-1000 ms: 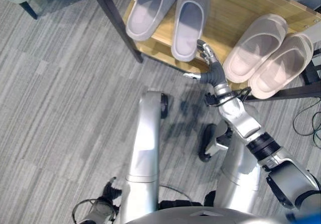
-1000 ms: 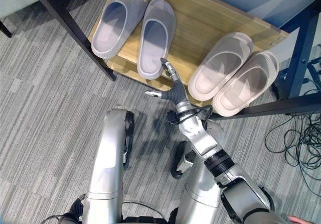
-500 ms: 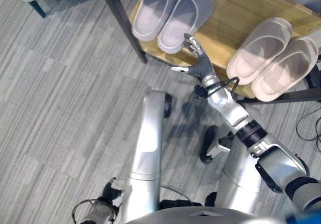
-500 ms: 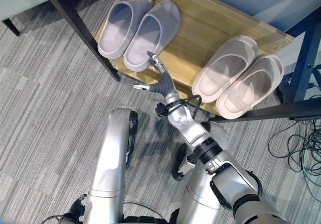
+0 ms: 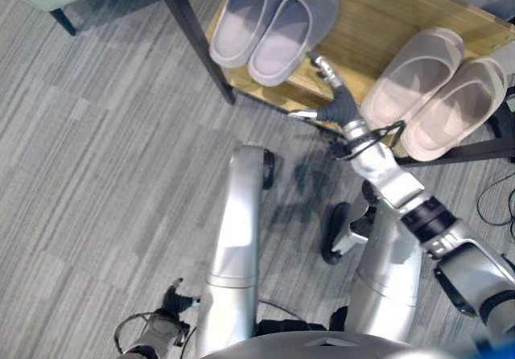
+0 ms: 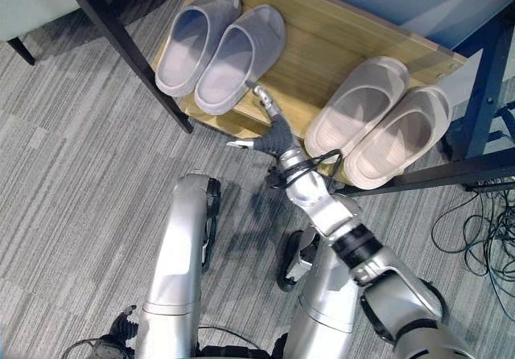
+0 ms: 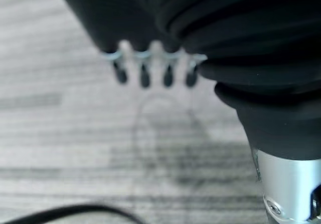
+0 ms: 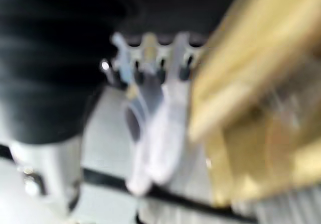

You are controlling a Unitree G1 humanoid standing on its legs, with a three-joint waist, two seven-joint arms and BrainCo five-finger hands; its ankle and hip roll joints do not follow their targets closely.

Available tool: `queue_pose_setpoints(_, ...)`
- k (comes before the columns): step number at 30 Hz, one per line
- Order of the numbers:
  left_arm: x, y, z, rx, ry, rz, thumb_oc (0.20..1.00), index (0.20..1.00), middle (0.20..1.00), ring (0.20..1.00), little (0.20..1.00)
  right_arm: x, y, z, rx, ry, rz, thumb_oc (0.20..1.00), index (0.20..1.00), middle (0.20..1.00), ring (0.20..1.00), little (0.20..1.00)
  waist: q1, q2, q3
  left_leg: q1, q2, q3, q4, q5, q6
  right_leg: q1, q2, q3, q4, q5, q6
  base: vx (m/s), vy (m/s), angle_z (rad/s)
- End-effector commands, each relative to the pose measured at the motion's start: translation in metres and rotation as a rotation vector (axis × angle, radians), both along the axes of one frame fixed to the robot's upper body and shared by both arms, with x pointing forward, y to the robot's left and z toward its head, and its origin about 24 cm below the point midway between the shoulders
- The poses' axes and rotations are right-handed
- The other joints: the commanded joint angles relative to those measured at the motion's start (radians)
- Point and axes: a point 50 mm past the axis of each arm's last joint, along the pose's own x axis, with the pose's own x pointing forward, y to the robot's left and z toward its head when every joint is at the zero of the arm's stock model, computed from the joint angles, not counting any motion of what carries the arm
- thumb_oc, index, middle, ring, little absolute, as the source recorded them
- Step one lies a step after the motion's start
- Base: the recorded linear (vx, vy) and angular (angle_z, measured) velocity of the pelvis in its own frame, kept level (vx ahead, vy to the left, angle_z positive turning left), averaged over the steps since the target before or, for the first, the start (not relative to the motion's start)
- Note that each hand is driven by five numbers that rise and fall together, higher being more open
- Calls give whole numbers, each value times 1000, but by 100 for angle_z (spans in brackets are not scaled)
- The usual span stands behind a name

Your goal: Arrange the slippers neatly on the shoe rack.

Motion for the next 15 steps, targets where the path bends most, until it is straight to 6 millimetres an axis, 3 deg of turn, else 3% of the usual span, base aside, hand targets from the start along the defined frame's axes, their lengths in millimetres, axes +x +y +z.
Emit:
queue_pose_setpoints(1, 2, -14, -5, -31, 29, -43, 1000, 1000, 1000, 1000, 1000, -26, 5, 53, -70, -285, 91, 1000, 1000, 1000, 1000, 1000, 30, -16, 33, 34, -14, -35, -245, 64, -28, 101, 10, 100, -199, 137, -25, -185, 22, 6)
queue_pose_setpoints(5, 35, -26, 5, -46, -39, -88, 1000, 1000, 1000, 1000, 1000, -28, -7, 43, -74, -234, 97, 1000, 1000, 1000, 1000, 1000, 16, -9, 32, 34, 1, -78, -399, 180, -30, 139, 0, -1, -366, 163, -15, -143, 22, -5)
queue_pose_setpoints(9, 50, -34, 11, -76, -85, -104, 1000, 1000, 1000, 1000, 1000, -25, -19, 2, -57, -51, 82, 1000, 1000, 1000, 1000, 1000, -9, -1, -55, 73, 18, -105, -610, 277, -38, 193, -5, -94, -576, 203, -1, -120, 35, 6)
queue_pose_setpoints(11, 56, -40, 13, -91, -107, -114, 1000, 1000, 1000, 1000, 1000, -18, -24, -35, -37, 109, 41, 1000, 1000, 1000, 1000, 1000, -19, -8, -74, 164, 36, -103, -749, 320, -43, 274, -1, -126, -695, 236, 7, -117, 44, 6)
queue_pose_setpoints(12, 55, -40, 13, -90, -105, -114, 1000, 1000, 1000, 1000, 1000, -18, -24, -35, -36, 110, 41, 1000, 1000, 1000, 1000, 1000, -18, -7, -70, 175, 37, -104, -758, 324, -43, 285, 0, -129, -705, 241, 6, -135, 31, 2)
queue_pose_setpoints(13, 58, -41, 15, -83, -118, -136, 1000, 1000, 1000, 1000, 1000, -19, -37, -69, -27, 242, -20, 1000, 1000, 1000, 1000, 1000, -30, -12, -86, 256, 48, -102, -870, 369, -49, 359, 7, -163, -826, 273, 10, -131, 18, 10)
queue_pose_setpoints(15, 66, -43, 19, -71, -138, -167, 1000, 1000, 1000, 1000, 1000, -20, -47, -103, 8, 384, -73, 1000, 1000, 1000, 1000, 1000, -39, -19, -105, 331, 50, -99, -982, 413, -57, 425, 14, -186, -928, 308, 20, -128, 21, 14)
